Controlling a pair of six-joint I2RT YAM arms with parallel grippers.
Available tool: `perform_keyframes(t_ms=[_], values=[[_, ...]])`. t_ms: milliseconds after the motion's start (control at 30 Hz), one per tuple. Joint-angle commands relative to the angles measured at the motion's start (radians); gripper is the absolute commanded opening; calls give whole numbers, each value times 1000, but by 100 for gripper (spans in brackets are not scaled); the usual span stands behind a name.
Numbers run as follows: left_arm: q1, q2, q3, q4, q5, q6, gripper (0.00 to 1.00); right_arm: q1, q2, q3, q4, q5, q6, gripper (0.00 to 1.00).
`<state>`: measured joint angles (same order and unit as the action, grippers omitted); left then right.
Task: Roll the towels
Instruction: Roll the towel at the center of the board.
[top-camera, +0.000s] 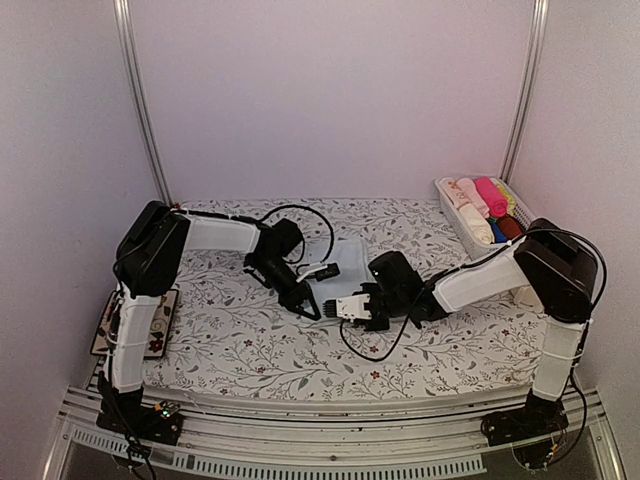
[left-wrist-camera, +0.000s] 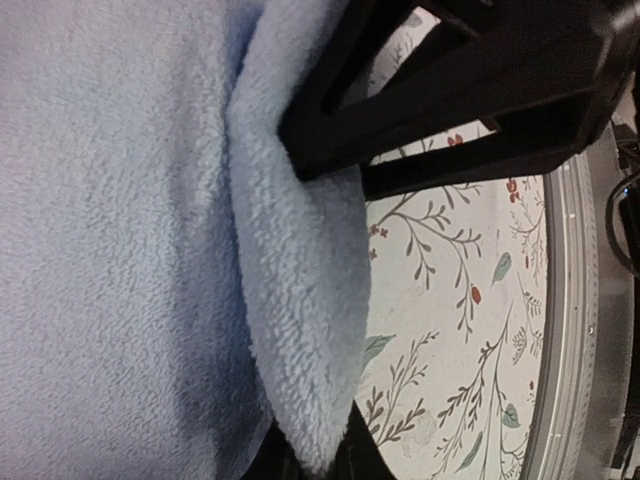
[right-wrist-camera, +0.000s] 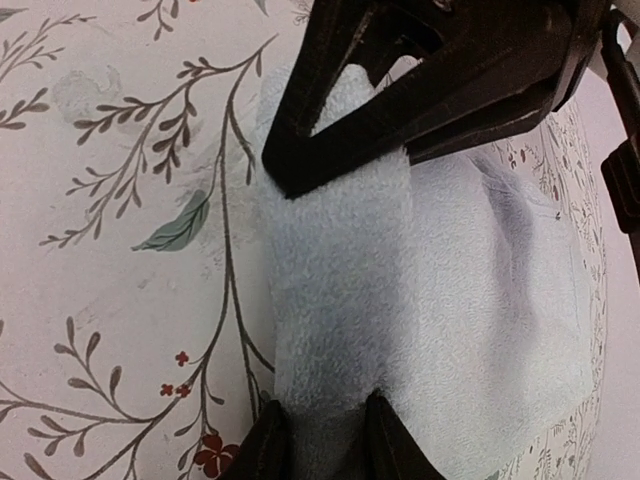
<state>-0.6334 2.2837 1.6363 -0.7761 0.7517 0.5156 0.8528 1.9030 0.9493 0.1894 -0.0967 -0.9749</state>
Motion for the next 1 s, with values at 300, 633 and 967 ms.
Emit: perform_keyframes(t_ms=[300, 633, 967], values=[[7, -65, -97, 8, -167, -9, 44, 3, 84, 87, -110, 13, 97, 4], [71, -353, -254, 174, -402, -35, 83, -22, 63, 174, -299, -105, 166, 3], [-17, -580, -576, 518, -540, 46, 85, -68, 143, 395, -599, -319, 316, 3]])
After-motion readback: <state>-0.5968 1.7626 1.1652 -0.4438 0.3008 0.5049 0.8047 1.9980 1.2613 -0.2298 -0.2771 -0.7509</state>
